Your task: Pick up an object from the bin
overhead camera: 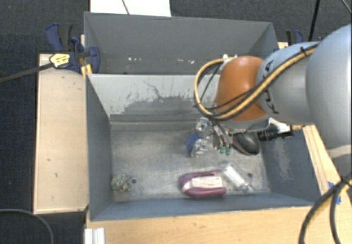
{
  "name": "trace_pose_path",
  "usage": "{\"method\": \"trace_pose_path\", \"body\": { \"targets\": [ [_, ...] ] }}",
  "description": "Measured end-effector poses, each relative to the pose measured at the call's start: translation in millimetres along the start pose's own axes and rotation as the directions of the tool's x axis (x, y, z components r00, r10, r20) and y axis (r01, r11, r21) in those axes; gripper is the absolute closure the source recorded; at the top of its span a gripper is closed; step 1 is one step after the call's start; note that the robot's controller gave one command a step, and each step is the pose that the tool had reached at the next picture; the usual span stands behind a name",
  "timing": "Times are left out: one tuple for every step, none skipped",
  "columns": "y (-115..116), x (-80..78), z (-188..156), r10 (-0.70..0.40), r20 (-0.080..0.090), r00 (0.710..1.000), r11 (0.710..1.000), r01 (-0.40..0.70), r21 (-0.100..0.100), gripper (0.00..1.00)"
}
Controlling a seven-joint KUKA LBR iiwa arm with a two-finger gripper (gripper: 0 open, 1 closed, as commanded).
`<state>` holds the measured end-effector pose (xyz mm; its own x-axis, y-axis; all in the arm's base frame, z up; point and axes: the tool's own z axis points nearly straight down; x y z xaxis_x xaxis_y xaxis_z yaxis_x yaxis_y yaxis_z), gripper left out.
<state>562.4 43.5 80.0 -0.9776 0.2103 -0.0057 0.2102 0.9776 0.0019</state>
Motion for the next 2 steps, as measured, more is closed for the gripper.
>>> {"method": "trace_pose_path", "body": {
  "targets": [
    [-0.2, 1.6, 2.6, 0.001, -0.005, 1.0, 1.0, -0.001, 0.001, 0.0],
    [-0.1, 0.0, -0.1, 0.002, 0.0, 1.0, 1.0, -0.002, 0.0, 1.0]
  ]
}}
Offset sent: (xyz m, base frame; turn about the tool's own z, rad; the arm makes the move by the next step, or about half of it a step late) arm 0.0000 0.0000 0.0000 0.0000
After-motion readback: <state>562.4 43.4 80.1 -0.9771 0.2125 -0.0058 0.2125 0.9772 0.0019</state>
